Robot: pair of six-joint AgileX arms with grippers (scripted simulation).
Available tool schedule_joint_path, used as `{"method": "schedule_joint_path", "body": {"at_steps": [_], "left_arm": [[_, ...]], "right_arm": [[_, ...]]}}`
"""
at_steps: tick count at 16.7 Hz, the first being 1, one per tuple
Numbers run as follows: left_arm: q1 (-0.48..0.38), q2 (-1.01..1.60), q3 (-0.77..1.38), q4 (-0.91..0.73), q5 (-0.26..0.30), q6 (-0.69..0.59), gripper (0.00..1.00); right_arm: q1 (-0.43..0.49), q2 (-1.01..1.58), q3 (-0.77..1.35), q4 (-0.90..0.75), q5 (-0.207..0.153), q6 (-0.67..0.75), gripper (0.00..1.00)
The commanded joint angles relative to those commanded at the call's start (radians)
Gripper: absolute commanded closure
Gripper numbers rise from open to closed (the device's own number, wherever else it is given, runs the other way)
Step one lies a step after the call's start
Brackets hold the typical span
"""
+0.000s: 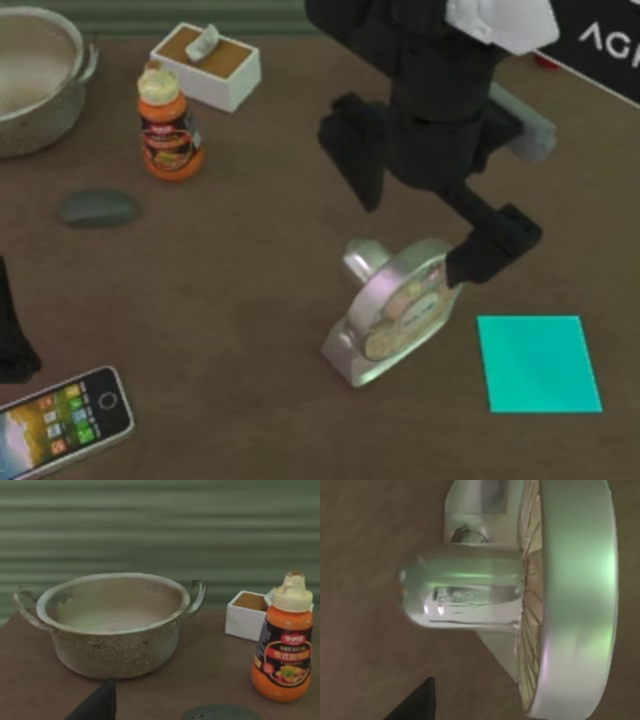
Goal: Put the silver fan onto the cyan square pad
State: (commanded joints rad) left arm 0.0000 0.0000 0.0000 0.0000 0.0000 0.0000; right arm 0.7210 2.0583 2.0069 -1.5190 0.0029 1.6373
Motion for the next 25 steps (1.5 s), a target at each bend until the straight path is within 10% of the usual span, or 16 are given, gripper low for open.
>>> {"method": "schedule_joint_path", "body": {"at_steps": [14, 25], "left_arm": [[0.0, 0.0, 0.0, 0.0, 0.0, 0.0, 0.0], [0.0, 0.0, 0.0, 0.0, 0.0, 0.0, 0.0]], "right_arm": [[0.002, -0.019, -0.226, 0.208, 0.0, 0.002, 0.0], [0.002, -0.019, -0.226, 0.208, 0.0, 0.002, 0.83]]}}
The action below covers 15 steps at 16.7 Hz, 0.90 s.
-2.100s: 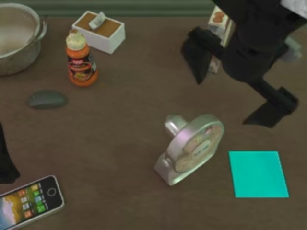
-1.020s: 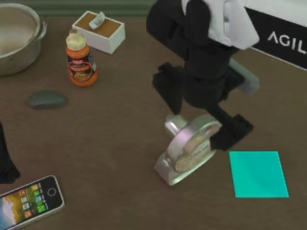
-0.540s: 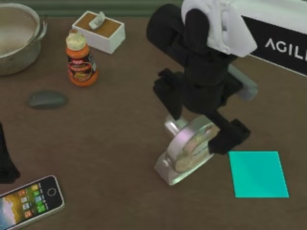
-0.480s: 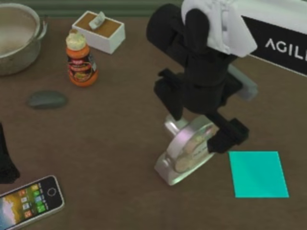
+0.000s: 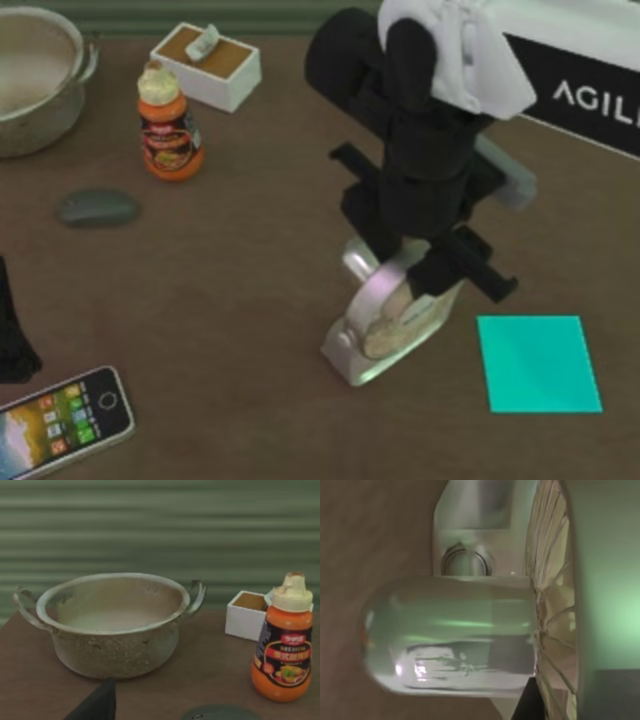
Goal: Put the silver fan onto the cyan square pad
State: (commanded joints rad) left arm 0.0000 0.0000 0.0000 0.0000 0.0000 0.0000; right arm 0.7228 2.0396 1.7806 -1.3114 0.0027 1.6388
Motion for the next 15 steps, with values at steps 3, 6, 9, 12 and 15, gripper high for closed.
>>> {"method": "schedule_joint_path", "body": {"at_steps": [3, 6, 9, 12, 15], "left_arm": [[0.0, 0.0, 0.0, 0.0, 0.0, 0.0, 0.0], [0.0, 0.0, 0.0, 0.0, 0.0, 0.0, 0.0], [0.0, 0.0, 0.0, 0.0, 0.0, 0.0, 0.0], [0.0, 0.0, 0.0, 0.0, 0.0, 0.0, 0.0], [0.0, 0.0, 0.0, 0.0, 0.0, 0.0, 0.0]], "right_arm": [[0.0, 0.0, 0.0, 0.0, 0.0, 0.0, 1.0], [0.0, 0.0, 0.0, 0.0, 0.0, 0.0, 1.0], [0.0, 0.0, 0.0, 0.0, 0.0, 0.0, 1.0], [-0.001, 0.001, 0.004, -0.003, 0.0, 0.002, 1.0], [0.001, 0.009, 0.077, -0.072, 0.0, 0.005, 1.0]]}}
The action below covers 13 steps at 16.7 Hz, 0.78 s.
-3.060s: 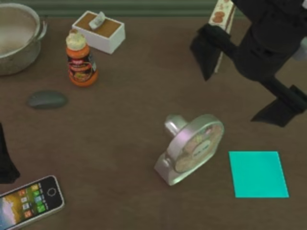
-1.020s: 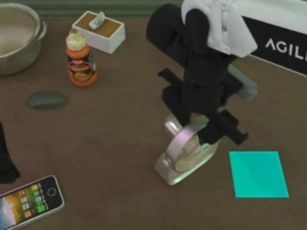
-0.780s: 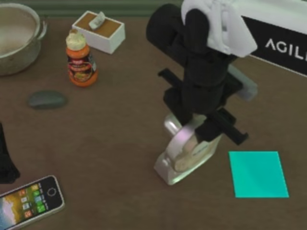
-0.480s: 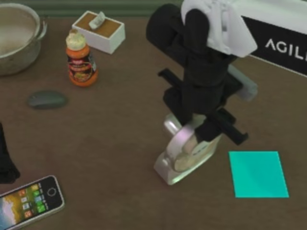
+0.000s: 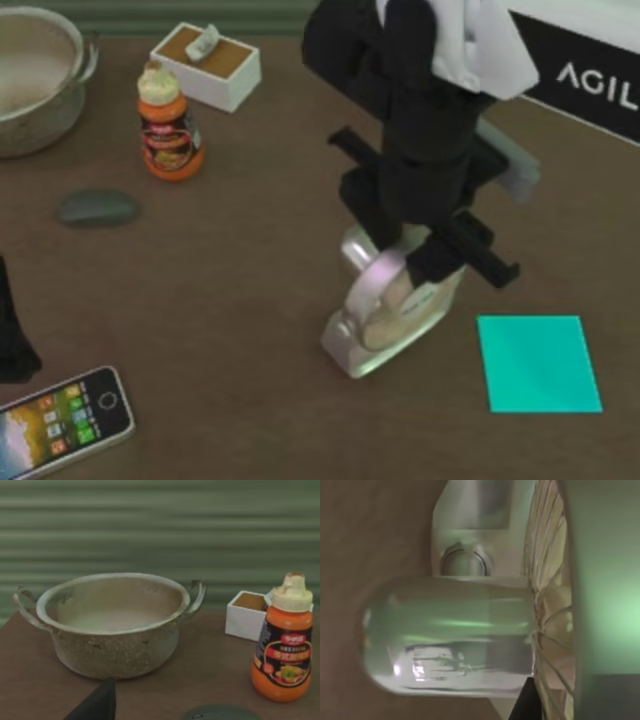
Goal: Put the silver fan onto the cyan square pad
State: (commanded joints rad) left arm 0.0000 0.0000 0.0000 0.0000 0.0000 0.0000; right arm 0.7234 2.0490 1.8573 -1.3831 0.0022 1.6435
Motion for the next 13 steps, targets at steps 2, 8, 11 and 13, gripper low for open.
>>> {"method": "schedule_joint_path", "body": {"at_steps": [2, 8, 11, 13], "left_arm": [[0.0, 0.0, 0.0, 0.0, 0.0, 0.0, 0.0], [0.0, 0.0, 0.0, 0.0, 0.0, 0.0, 0.0], [0.0, 0.0, 0.0, 0.0, 0.0, 0.0, 0.0], [0.0, 0.0, 0.0, 0.0, 0.0, 0.0, 0.0]], "right_arm": [[0.002, 0.006, 0.08, -0.068, 0.0, 0.0, 1.0], [0.005, 0.01, 0.15, -0.136, 0.001, -0.005, 1.0], [-0.007, -0.007, 0.133, -0.128, 0.0, 0.009, 1.0], [-0.032, -0.056, 0.077, -0.111, 0.0, 0.05, 1.0]]}}
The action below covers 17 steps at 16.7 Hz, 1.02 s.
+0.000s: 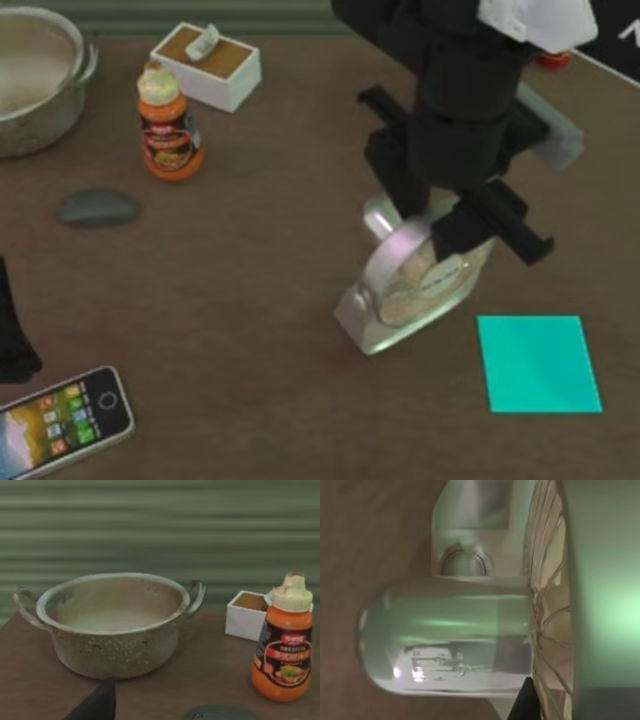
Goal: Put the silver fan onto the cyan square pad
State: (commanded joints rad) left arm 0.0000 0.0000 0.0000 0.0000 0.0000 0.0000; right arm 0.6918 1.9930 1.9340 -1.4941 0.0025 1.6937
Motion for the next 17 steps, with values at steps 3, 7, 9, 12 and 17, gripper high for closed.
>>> {"method": "schedule_joint_path", "body": {"at_steps": [3, 7, 9, 12, 17], "left_arm": [[0.0, 0.0, 0.0, 0.0, 0.0, 0.0, 0.0], [0.0, 0.0, 0.0, 0.0, 0.0, 0.0, 0.0], [0.0, 0.0, 0.0, 0.0, 0.0, 0.0, 0.0], [0.0, 0.0, 0.0, 0.0, 0.0, 0.0, 0.0], [0.0, 0.0, 0.0, 0.0, 0.0, 0.0, 0.0]], "right_arm": [[-0.057, -0.112, -0.159, 0.038, 0.0, 0.101, 1.0], [-0.144, -0.284, -0.415, 0.095, 0.001, 0.256, 1.0], [-0.178, -0.353, -0.5, 0.117, 0.001, 0.321, 1.0], [-0.2, -0.397, -0.546, 0.131, 0.001, 0.363, 1.0], [-0.197, -0.392, -0.561, 0.148, 0.001, 0.361, 1.0]]}}
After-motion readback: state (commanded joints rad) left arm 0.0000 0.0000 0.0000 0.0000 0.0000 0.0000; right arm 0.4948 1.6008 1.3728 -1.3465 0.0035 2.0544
